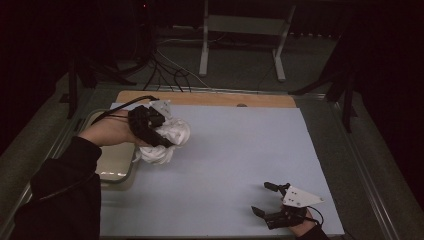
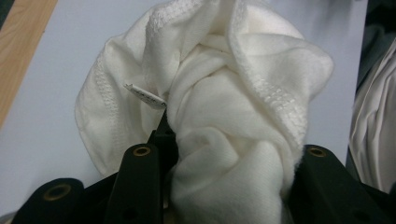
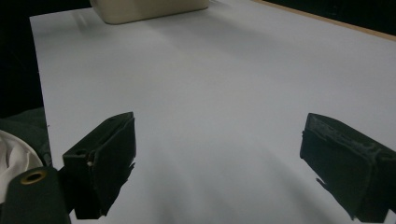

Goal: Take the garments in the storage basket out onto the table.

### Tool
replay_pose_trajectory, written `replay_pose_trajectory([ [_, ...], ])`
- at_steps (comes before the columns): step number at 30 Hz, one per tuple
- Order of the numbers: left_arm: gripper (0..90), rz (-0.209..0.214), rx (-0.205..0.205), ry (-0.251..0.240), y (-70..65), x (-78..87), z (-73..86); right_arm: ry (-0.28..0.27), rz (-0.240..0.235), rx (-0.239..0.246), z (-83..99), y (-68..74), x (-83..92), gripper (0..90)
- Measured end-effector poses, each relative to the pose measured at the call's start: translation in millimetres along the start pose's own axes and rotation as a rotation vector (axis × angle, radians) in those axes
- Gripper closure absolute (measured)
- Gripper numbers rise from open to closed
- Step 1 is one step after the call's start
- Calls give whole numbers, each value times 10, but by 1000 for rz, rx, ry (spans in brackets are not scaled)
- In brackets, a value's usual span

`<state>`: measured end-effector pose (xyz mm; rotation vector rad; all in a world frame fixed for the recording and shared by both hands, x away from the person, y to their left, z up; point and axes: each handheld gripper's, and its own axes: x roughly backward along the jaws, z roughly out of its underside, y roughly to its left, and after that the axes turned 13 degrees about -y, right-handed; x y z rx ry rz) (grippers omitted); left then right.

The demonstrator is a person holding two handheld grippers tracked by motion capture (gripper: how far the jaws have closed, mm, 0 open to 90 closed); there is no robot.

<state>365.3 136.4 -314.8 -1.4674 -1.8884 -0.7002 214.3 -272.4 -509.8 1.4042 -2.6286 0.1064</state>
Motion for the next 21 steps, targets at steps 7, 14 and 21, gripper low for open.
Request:
replay_pose_trajectory([
  [7,599,25,11,-19,-22,-158,-129,1,3,-1,2,-5,-4,106],
  [14,599,27,39,-36,-28,-281,-236,-2,9,-9,-4,-4,0,106],
  [21,598,7,57,-36,-60,-410,-380,-2,11,-8,-3,-5,-2,106],
])
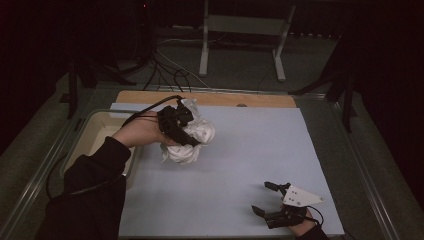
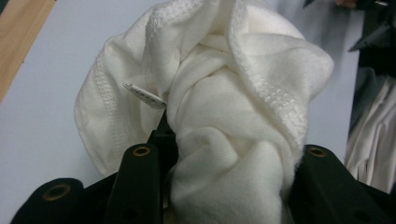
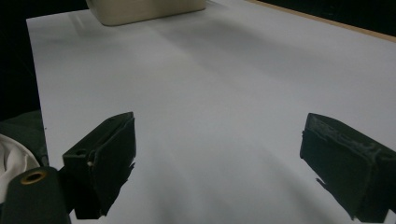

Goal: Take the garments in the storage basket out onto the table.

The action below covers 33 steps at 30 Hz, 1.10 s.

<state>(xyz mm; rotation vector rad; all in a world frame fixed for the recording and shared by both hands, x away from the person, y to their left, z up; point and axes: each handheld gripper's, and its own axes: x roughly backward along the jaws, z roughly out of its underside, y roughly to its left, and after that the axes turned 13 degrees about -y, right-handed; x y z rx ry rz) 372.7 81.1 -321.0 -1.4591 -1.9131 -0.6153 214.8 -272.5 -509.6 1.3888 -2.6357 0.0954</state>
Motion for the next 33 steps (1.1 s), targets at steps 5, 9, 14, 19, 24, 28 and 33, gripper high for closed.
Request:
replay_pose_trajectory([
  [5,597,-9,12,9,-21,-150,-97,-5,6,0,-3,-4,3,106],
  [9,596,-5,9,2,-42,-225,-153,-2,7,-4,-2,-12,6,106],
  [14,596,-18,17,-10,-52,-301,-229,-5,15,0,-1,-13,1,106],
  [19,594,-37,35,-21,-54,-385,-297,-6,16,4,0,-19,-3,106],
  [24,594,-56,36,-42,-48,-454,-338,-3,24,3,1,-24,2,106],
  [28,594,-59,38,-64,-34,-485,-356,-6,27,0,3,-29,6,106],
  [33,593,-66,42,-92,-9,-525,-377,-4,29,0,-2,-28,7,106],
])
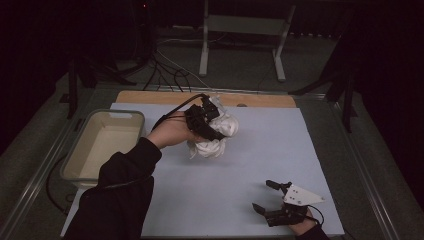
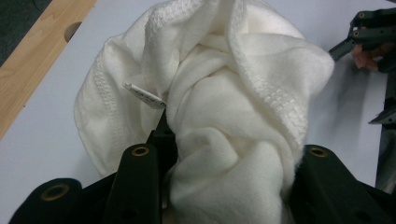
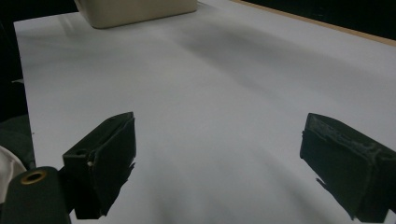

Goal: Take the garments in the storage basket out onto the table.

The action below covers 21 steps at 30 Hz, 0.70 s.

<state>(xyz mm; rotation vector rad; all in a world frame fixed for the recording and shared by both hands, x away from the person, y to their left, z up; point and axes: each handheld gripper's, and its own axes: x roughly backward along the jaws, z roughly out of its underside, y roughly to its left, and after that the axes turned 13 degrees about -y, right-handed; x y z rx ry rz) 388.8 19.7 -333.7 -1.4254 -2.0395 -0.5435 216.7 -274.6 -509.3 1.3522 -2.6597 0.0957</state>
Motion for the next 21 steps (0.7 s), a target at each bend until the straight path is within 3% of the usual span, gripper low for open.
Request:
replay_pose_trajectory([
  [7,590,-20,31,-15,29,-114,-14,-2,4,9,0,1,1,107],
  [11,589,-57,64,-25,55,-190,-27,0,4,5,4,1,0,107],
  [21,577,-63,110,-25,73,-408,12,-2,2,10,2,0,7,106],
])
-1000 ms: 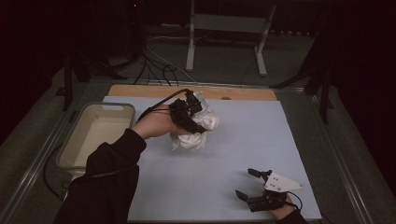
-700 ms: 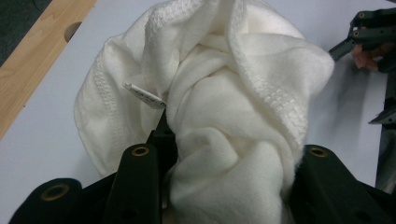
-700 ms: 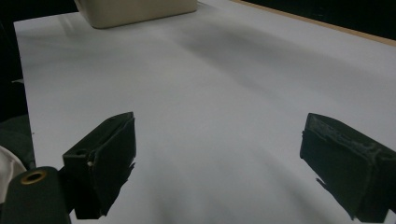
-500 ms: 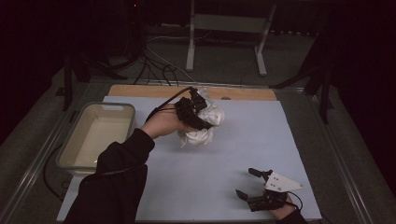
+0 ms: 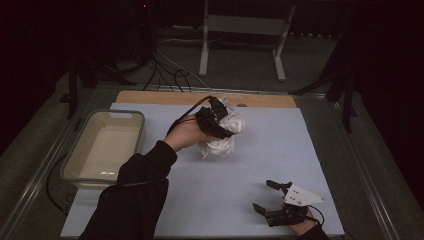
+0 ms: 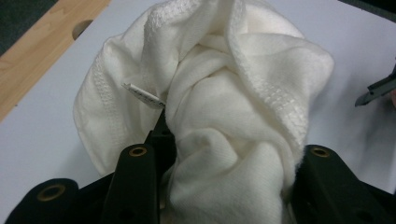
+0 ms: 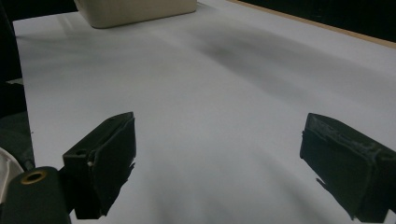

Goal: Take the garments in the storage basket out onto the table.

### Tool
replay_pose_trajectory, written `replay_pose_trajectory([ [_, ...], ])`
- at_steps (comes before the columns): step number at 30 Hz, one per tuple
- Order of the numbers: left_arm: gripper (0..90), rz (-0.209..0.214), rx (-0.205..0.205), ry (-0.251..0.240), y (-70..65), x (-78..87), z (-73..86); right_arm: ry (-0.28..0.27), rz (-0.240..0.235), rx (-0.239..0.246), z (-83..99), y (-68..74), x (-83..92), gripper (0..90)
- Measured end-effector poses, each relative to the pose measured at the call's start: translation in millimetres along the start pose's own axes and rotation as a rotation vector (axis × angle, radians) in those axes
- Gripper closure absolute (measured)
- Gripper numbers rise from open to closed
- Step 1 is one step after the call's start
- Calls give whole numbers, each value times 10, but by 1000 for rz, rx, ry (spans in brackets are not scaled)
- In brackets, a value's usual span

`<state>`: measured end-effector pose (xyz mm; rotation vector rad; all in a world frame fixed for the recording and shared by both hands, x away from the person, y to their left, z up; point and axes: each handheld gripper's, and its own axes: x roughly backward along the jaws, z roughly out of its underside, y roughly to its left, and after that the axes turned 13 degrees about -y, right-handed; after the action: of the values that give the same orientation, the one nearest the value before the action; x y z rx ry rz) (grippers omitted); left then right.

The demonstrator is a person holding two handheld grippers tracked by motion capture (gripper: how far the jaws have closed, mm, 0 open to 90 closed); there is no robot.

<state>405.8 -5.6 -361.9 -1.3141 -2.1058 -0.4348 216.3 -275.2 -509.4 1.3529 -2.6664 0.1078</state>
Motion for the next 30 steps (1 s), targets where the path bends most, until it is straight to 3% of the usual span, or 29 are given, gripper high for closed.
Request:
replay_pose_trajectory([
  [4,566,2,18,14,3,-78,0,-2,0,1,-1,2,-2,107],
  [7,554,-21,18,31,10,-124,4,0,2,2,-3,2,4,107],
  [10,526,-20,56,14,45,-162,17,0,1,0,2,1,2,107],
  [16,280,-26,113,5,47,-215,-4,2,0,-2,10,1,-2,107],
  [20,144,7,139,-16,56,-139,-57,7,-1,1,10,4,-3,106],
  [22,98,21,132,-13,45,-112,-65,8,-1,0,10,4,-4,107],
  [23,33,36,125,-3,36,-105,-66,6,-1,0,9,5,-4,107],
  [24,0,27,107,-10,19,-89,-67,6,-1,3,7,7,-6,107],
  [25,0,24,86,-14,6,-69,-67,5,-2,3,6,8,-6,107],
  [29,0,27,75,-26,-17,-28,-66,9,-2,3,6,8,-10,107],
  [30,0,19,40,-34,-22,3,-67,7,-2,4,5,10,-11,107],
])
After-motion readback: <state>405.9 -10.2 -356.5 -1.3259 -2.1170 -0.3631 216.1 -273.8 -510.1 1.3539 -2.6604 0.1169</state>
